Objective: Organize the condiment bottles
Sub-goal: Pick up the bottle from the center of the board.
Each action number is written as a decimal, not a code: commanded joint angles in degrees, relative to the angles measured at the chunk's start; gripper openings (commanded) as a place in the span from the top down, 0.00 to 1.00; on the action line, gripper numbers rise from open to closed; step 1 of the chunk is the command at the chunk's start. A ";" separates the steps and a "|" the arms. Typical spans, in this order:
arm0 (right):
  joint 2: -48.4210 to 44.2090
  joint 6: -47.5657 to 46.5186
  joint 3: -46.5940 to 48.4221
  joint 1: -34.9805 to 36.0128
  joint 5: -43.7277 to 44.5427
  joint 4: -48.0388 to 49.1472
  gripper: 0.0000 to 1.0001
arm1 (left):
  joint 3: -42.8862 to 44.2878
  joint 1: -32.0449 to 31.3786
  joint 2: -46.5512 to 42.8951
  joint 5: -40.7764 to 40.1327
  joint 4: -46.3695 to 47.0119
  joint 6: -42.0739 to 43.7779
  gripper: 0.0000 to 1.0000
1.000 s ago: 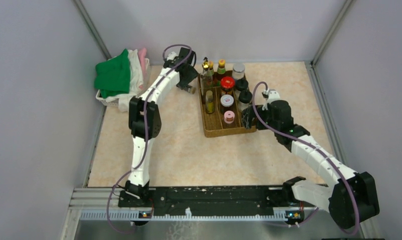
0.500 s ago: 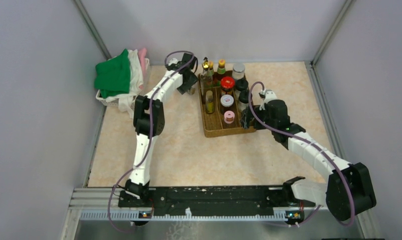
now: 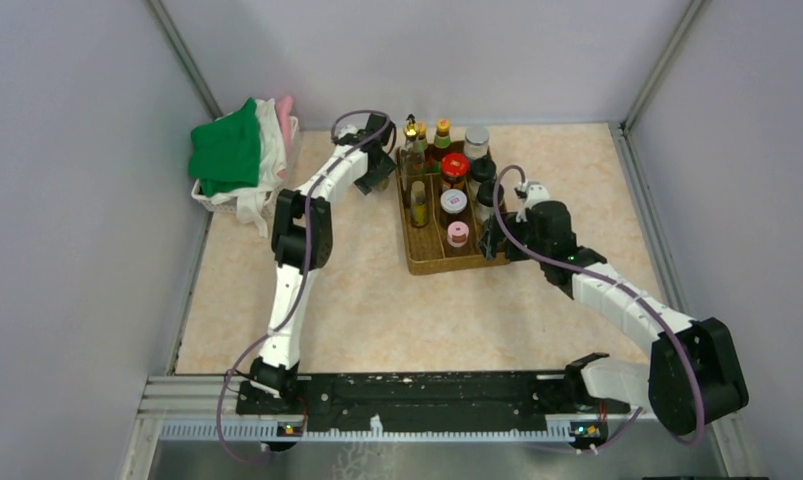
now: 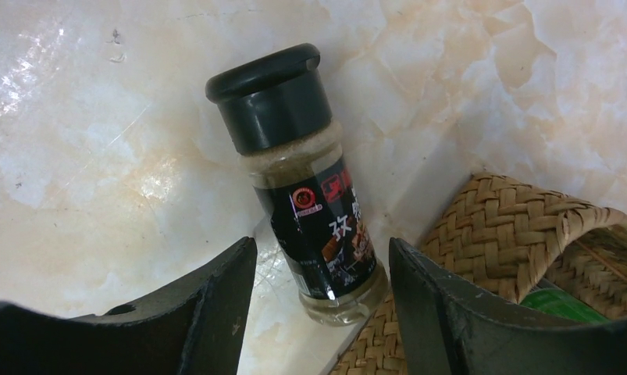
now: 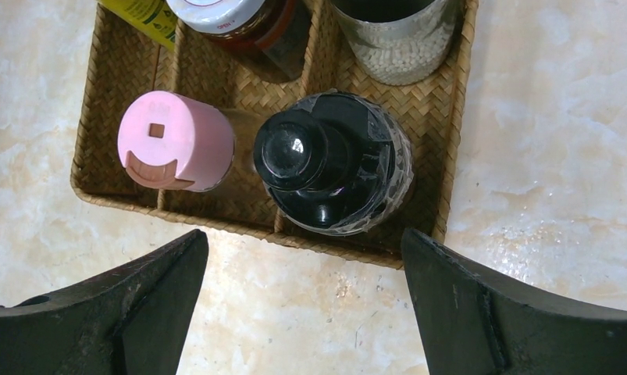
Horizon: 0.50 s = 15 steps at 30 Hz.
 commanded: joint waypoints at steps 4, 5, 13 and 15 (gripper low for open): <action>1.68 0.22 -0.56 -0.47 -1.21 3.95 0.07 | 1.64 1.10 0.42 -0.20 -0.61 -6.43 0.31; 1.83 0.27 -0.60 -0.43 -1.40 4.16 0.08 | 1.67 1.20 0.53 0.01 -0.54 -6.44 0.32; 3.06 0.37 -0.69 -0.43 -1.88 4.98 0.08 | 1.51 2.01 1.31 0.54 0.84 -6.55 0.34; 3.24 0.37 -0.69 -0.38 -1.86 5.07 0.08 | 1.51 2.24 1.56 0.85 1.11 -6.62 0.35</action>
